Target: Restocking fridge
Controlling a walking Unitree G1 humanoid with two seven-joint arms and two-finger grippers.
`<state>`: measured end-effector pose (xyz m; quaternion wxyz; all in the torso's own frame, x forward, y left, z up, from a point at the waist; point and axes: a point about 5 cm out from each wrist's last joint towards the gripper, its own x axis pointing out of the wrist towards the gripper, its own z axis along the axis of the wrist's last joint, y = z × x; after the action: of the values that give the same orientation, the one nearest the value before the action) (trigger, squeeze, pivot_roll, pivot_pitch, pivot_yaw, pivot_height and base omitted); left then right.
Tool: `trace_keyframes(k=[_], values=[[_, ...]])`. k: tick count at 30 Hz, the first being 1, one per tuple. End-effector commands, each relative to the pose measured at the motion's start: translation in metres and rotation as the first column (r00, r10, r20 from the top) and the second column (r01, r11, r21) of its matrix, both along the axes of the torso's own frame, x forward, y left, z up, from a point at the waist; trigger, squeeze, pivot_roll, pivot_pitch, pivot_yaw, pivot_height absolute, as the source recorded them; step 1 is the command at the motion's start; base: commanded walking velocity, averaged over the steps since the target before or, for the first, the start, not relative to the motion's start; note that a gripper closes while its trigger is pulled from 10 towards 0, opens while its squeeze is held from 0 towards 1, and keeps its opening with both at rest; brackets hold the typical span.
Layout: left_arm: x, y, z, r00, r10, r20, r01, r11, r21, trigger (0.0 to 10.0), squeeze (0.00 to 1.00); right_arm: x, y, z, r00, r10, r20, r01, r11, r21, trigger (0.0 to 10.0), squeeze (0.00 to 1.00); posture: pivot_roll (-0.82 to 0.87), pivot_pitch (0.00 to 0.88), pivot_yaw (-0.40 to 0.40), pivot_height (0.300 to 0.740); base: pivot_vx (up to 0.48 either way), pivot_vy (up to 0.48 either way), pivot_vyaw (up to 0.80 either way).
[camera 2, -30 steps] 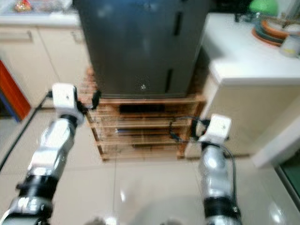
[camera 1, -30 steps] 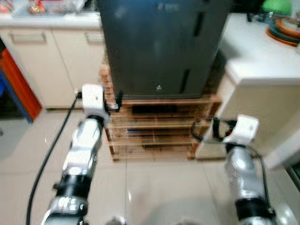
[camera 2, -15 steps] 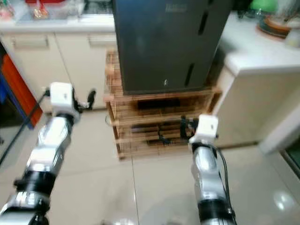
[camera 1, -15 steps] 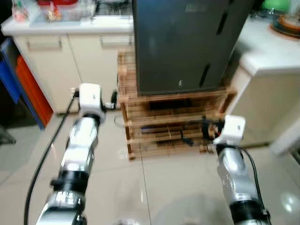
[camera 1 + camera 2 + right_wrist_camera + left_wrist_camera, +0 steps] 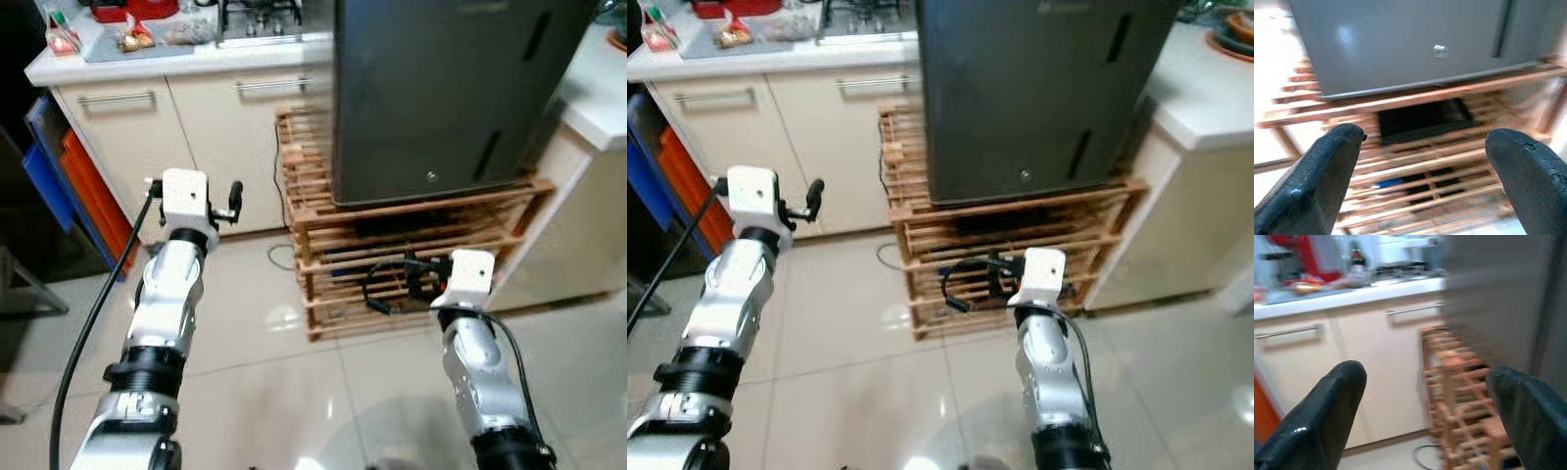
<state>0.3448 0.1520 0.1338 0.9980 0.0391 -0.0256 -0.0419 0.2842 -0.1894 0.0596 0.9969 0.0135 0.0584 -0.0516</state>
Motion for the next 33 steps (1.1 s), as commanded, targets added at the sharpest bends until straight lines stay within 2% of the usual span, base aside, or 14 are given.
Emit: trace_keyframes(k=[1,9,16,19,20,22,25,29,33], values=[[0.002,0.011,0.004,1.000,0.023,0.013,-0.023,1.000,0.014,10.0,0.00,0.004,0.002,0.006,1.000,-0.010,0.027,0.010,1.000,0.017,10.0,0.00,-0.09,0.000,0.040,0.740,0.000,0.472,-0.73],[0.004,0.013,0.009,0.999,0.034,0.040,-0.035,0.999,0.040,10.0,0.00,0.011,-0.006,0.014,0.999,-0.028,0.045,0.028,1.000,0.005,10.0,0.00,-0.09,0.000,0.042,0.740,0.000,0.458,-0.80],[0.003,0.003,0.007,0.999,0.005,0.045,-0.007,0.998,0.057,10.0,0.00,0.019,-0.002,0.017,0.998,-0.025,0.055,0.024,1.000,0.011,10.0,0.00,-0.09,0.000,0.038,0.740,0.164,0.406,-0.78],[0.003,-0.006,0.011,0.997,-0.026,0.077,0.017,0.993,0.118,10.0,0.00,0.021,0.001,0.019,0.998,-0.020,0.061,0.020,1.000,0.010,10.0,0.00,-0.09,0.000,0.033,0.740,0.099,0.126,-0.76],[0.002,-0.008,0.015,0.994,-0.041,0.100,0.031,0.995,0.094,10.0,0.00,0.022,0.002,0.019,0.998,-0.015,0.065,0.015,1.000,0.005,10.0,0.00,-0.09,0.000,0.033,0.740,0.000,0.000,-0.76],[0.001,-0.011,0.023,0.990,-0.051,0.133,0.044,0.998,0.053,10.0,0.00,0.024,0.006,0.022,0.996,0.002,0.085,-0.002,1.000,-0.005,10.0,0.00,-0.09,0.000,0.032,0.740,0.000,0.000,0.00],[0.001,-0.012,0.023,0.990,-0.049,0.129,0.042,0.998,0.051,10.0,0.00,0.025,0.008,0.023,0.996,0.006,0.090,-0.006,1.000,-0.005,10.0,0.00,-0.09,0.000,0.032,0.740,0.310,0.000,0.00],[0.004,-0.014,0.026,0.990,-0.047,0.134,0.042,0.998,0.040,10.0,0.00,0.029,0.022,0.026,0.993,0.051,0.109,-0.050,0.999,-0.010,10.0,0.00,-0.09,0.000,0.030,0.740,0.466,0.000,0.00],[0.004,-0.014,0.027,0.989,-0.047,0.140,0.042,0.998,0.042,10.0,0.00,0.028,0.021,0.026,0.993,0.042,0.111,-0.041,0.999,-0.006,10.0,0.00,-0.08,0.000,0.027,0.740,0.468,0.000,0.00]])
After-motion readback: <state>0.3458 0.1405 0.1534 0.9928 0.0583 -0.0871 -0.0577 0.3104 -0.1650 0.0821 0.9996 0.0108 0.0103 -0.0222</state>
